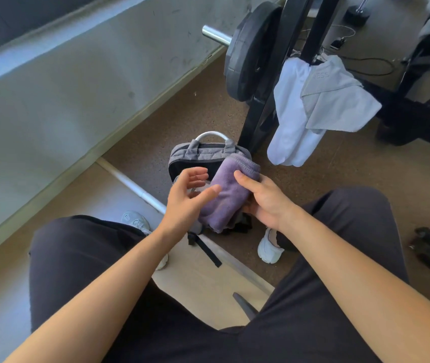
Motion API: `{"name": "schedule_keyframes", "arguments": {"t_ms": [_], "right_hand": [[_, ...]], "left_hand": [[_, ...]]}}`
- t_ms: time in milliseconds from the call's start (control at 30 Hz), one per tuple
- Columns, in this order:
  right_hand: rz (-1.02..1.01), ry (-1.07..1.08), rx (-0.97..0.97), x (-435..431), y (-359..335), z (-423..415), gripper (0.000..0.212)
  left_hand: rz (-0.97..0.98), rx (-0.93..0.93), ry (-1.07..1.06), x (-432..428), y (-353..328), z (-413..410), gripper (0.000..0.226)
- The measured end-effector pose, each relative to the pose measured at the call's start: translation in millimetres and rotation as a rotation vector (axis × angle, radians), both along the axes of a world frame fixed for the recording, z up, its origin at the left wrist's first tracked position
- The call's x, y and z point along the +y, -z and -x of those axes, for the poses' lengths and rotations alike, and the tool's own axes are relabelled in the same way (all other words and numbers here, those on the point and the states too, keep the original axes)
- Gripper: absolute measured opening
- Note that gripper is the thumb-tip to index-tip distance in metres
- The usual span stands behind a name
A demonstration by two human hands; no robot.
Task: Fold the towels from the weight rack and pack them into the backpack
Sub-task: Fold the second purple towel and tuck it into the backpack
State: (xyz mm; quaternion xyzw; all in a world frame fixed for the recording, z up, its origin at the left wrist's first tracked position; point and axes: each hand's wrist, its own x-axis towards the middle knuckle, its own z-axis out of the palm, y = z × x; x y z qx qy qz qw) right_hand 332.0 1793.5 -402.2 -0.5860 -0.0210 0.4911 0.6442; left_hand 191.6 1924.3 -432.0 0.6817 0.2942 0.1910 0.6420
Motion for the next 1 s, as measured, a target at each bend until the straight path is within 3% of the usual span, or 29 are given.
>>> {"name": "schedule_keyframes", "arguments": {"t_ms": [67, 100, 200, 333, 533, 633, 700, 800, 900, 1000], "right_hand": [[-0.031, 0.000, -0.015, 1.9, 1.0, 2.2, 0.040], [-0.044, 0.008, -0.031, 2.7, 2.4, 2.8, 0.041], [-0.067, 0.038, -0.084, 2.5, 5.1, 0.8, 0.032], [-0.020, 0.023, -0.101, -2.0, 7.0, -4.0, 0.031], [0.131, 0.009, -0.090, -7.8, 15.6, -27.8, 0.042], [0.381, -0.176, -0.364, -15.8, 17.2, -37.8, 0.055], [0.473, -0.245, -0.640, -18.6, 18.1, -42.7, 0.067], [0.388, -0.418, -0.996, -13.7, 6.2, -46.7, 0.083], [0.358, -0.753, -1.346, 6.1, -2.2, -43.2, 0.096], [0.338, -1.007, -1.383, 27.4, 2.1, -33.7, 0.094]], "left_hand": [[0.247, 0.075, 0.133, 5.1, 8.1, 0.3, 0.085], [0.303, 0.099, 0.220, 4.4, 11.5, 0.5, 0.088], [0.280, 0.144, 0.372, -4.2, 10.9, 0.5, 0.067], [0.193, 0.215, 0.371, 0.1, 8.6, 0.9, 0.042], [0.143, 0.118, 0.116, 16.4, 7.3, 1.6, 0.029], [0.117, 0.136, 0.103, 31.0, 11.3, 3.1, 0.037], [-0.058, 0.180, 0.211, 41.9, 11.9, 5.0, 0.038], [-0.363, 0.262, 0.317, 51.6, 8.1, 4.4, 0.040], [-0.493, 0.310, 0.395, 58.1, 2.6, -2.5, 0.043], [-0.531, 0.284, 0.499, 67.9, -1.0, -12.2, 0.042]]}}
